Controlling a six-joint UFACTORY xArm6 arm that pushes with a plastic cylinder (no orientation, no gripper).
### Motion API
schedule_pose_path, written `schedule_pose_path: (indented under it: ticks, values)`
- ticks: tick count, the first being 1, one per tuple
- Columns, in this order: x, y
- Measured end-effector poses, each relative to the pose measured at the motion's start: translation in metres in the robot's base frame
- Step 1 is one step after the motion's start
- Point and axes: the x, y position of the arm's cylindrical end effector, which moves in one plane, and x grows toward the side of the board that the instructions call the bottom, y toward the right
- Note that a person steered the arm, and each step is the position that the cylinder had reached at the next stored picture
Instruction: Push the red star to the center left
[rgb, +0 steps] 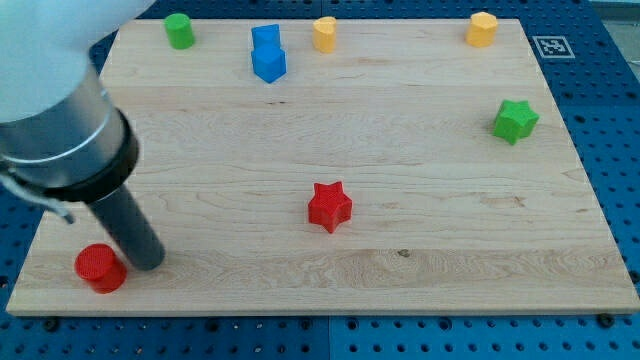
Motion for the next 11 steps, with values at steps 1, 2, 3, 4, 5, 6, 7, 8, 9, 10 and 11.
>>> schedule_pose_path:
  ticks: [1,2,3,4,5,6,7,8,9,10,11]
  values:
    - [-0.040,0.032]
    - [-0.057,0.044]
    - [-0.058,0.045]
    - [-0.077,0.054]
    - [-0.082,0.071]
    - [-0.068,0.081]
    - [-0.037,0.107]
    - [-0.009,0.172]
    - [0.006,0.216]
    - [0.002,0.216]
    - [-0.021,0.209]
